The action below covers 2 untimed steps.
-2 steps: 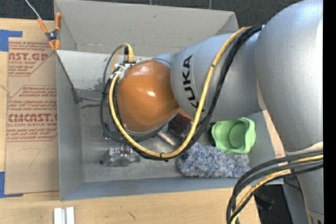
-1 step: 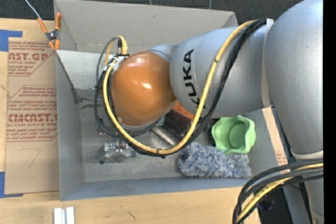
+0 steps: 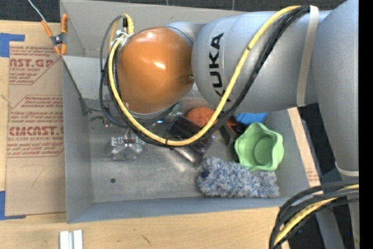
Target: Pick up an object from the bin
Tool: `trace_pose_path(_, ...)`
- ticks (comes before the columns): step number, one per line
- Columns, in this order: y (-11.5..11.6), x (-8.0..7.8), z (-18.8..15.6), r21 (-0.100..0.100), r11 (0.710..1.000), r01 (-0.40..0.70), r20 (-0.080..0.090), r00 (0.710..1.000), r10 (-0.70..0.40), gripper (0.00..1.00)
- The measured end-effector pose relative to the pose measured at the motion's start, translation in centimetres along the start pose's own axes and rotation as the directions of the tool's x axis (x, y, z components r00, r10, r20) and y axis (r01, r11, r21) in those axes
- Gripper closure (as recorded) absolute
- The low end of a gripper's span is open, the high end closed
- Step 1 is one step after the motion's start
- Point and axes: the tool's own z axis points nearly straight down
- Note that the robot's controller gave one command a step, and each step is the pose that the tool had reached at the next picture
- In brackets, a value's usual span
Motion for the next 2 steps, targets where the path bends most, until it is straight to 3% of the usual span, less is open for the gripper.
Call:
trace_pose_path(1,2.8,1.1,-11.7,0.008,0.983,0.186,0.004,0.983,-0.186,1.0)
trace_pose_path(2,-1.0,-1.3,-11.3,0.011,0.992,0.123,0.01,0.992,-0.123,1.0)
